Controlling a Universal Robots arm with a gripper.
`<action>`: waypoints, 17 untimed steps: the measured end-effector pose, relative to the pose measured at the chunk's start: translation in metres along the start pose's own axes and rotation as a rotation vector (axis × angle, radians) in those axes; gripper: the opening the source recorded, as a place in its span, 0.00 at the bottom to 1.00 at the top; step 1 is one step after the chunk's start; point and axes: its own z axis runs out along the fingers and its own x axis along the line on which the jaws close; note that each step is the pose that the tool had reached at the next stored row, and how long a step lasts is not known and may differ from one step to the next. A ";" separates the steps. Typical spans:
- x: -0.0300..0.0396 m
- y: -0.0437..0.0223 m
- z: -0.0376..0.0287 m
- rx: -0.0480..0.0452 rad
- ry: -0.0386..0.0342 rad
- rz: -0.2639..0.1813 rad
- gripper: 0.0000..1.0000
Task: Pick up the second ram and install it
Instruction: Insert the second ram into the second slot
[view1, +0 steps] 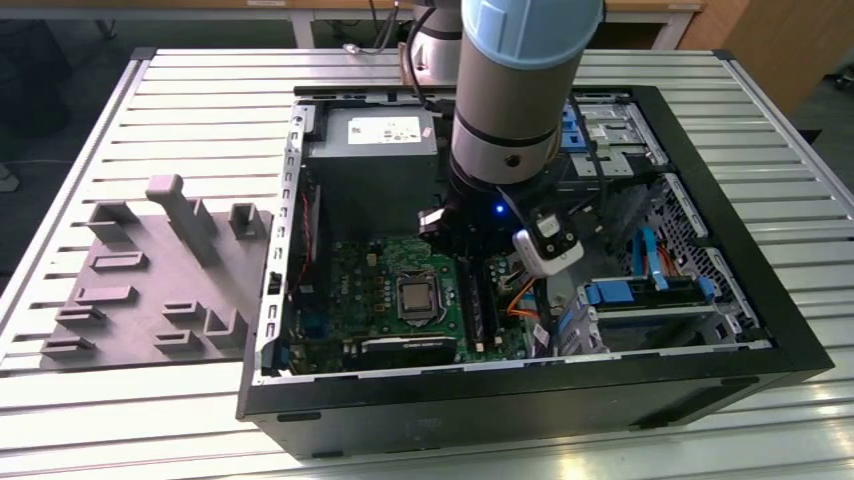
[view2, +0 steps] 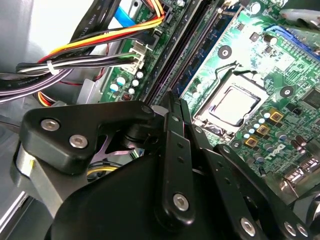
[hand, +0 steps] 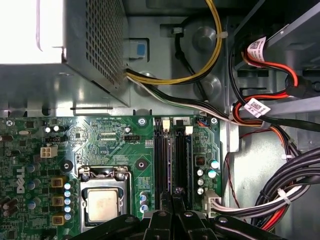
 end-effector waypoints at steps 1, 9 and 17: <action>0.0000 0.0000 0.0000 0.0001 0.0000 0.000 0.12; 0.0002 0.0009 0.0005 -0.0001 0.0000 0.000 0.12; 0.0003 0.0008 0.0019 0.0000 -0.0001 0.000 0.12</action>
